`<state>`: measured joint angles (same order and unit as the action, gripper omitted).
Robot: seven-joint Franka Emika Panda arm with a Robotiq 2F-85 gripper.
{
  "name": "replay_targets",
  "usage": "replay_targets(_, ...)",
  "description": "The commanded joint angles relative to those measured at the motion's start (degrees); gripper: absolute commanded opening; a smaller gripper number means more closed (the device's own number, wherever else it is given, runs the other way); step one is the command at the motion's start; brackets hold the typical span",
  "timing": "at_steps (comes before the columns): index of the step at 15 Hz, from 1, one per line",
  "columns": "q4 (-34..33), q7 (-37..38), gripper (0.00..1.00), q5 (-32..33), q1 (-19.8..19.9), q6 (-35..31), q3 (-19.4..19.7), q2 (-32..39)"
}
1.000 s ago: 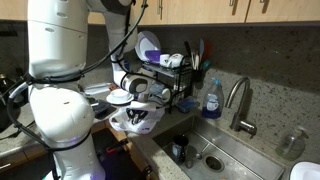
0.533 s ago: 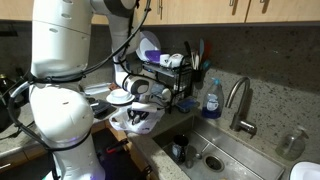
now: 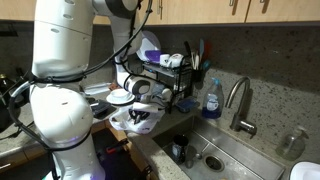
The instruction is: Take the white object out of the plastic bag and put it on the gray plate
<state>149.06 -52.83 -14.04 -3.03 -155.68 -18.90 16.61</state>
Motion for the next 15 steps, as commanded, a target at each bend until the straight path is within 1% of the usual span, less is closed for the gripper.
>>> replay_targets(1, -0.59, -0.64, 0.01, 0.87, 1.43, -0.52, -0.76, 1.08)
replay_targets(3, -0.56, -0.50, 0.00, 0.98, 1.54, -0.56, -0.83, 1.17)
replay_targets(5, -0.52, -0.25, 0.04, 1.10, 1.46, -0.50, -0.80, 0.97)
replay_targets(6, -0.46, 0.01, 0.03, 1.14, 1.36, -0.24, -0.79, 0.65)
replay_targets(7, -0.40, 0.12, 0.04, 1.11, 1.35, 0.01, -0.83, 0.33)
replay_targets(8, -0.20, 0.51, 0.04, 1.16, 1.20, 0.46, -0.87, -0.42)
replay_targets(11, 0.28, 1.72, 0.02, 1.45, 0.66, 3.04, -1.01, -2.98)
replay_targets(15, 0.27, 1.13, 0.03, 0.54, 0.17, 7.69, -1.40, -5.13)
